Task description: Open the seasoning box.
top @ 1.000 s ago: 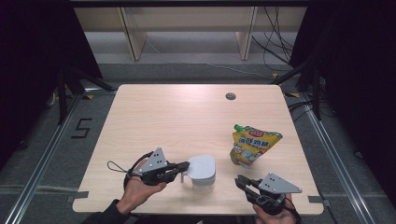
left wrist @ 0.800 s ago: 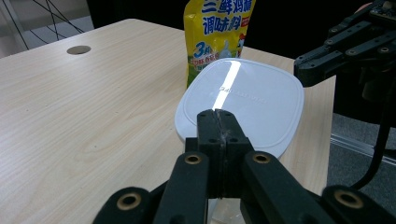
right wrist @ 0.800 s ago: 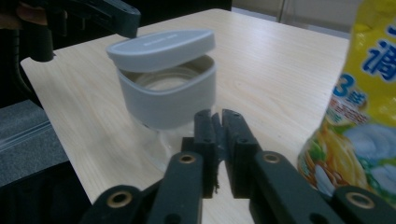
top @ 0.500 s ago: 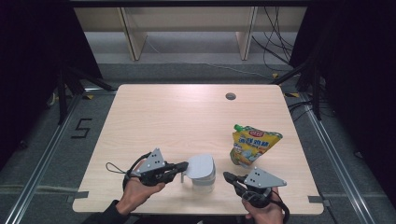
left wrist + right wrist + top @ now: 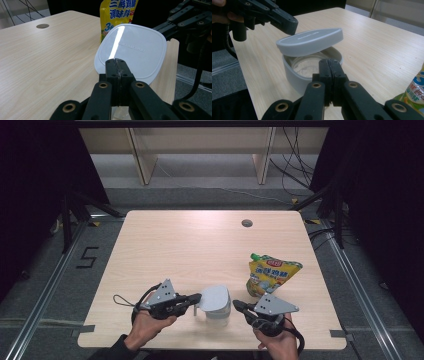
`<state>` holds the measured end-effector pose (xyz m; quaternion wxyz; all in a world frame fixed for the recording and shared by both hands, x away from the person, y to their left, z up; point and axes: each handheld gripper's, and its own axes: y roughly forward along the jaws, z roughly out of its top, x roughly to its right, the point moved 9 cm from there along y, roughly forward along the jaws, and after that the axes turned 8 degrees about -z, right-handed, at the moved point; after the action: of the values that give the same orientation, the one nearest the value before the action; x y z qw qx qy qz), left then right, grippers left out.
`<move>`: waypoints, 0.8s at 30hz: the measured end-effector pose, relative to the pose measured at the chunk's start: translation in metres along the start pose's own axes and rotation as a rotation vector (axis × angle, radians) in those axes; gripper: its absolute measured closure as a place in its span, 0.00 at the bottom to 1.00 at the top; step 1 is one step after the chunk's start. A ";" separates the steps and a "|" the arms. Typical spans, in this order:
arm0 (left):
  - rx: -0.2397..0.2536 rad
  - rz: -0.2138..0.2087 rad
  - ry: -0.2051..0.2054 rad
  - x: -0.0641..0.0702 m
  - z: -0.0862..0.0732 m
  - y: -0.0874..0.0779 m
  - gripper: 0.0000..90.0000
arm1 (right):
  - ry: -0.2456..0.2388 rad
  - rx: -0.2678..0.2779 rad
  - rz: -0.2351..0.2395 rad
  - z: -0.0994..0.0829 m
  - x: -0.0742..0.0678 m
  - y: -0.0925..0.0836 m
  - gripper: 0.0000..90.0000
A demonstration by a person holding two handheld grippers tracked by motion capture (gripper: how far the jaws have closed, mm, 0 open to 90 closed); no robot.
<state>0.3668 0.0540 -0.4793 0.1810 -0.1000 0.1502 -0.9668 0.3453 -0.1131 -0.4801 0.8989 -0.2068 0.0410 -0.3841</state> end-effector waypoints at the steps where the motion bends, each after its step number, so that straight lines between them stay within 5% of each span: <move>1: -0.001 0.000 0.001 0.000 0.000 0.000 0.99 | 0.009 -0.008 0.000 0.000 -0.001 0.001 1.00; 8: 0.006 -0.003 0.001 -0.001 -0.001 0.000 0.99 | -0.006 0.029 0.001 0.010 -0.006 0.005 1.00; 18: -0.007 0.000 -0.013 -0.005 -0.002 -0.011 0.89 | -0.001 0.010 0.019 0.011 -0.011 0.005 1.00; 23: -0.045 -0.024 -0.053 0.003 -0.020 -0.021 0.69 | -0.010 0.037 0.026 0.015 -0.014 0.007 1.00; 24: -0.062 -0.033 -0.035 0.005 -0.023 -0.023 0.66 | -0.026 0.027 0.016 0.015 -0.012 0.007 1.00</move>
<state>0.3493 0.0782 -0.4931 0.1644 -0.1249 0.1754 -0.9626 0.3446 -0.0950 -0.4701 0.9052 -0.1993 0.0259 -0.3746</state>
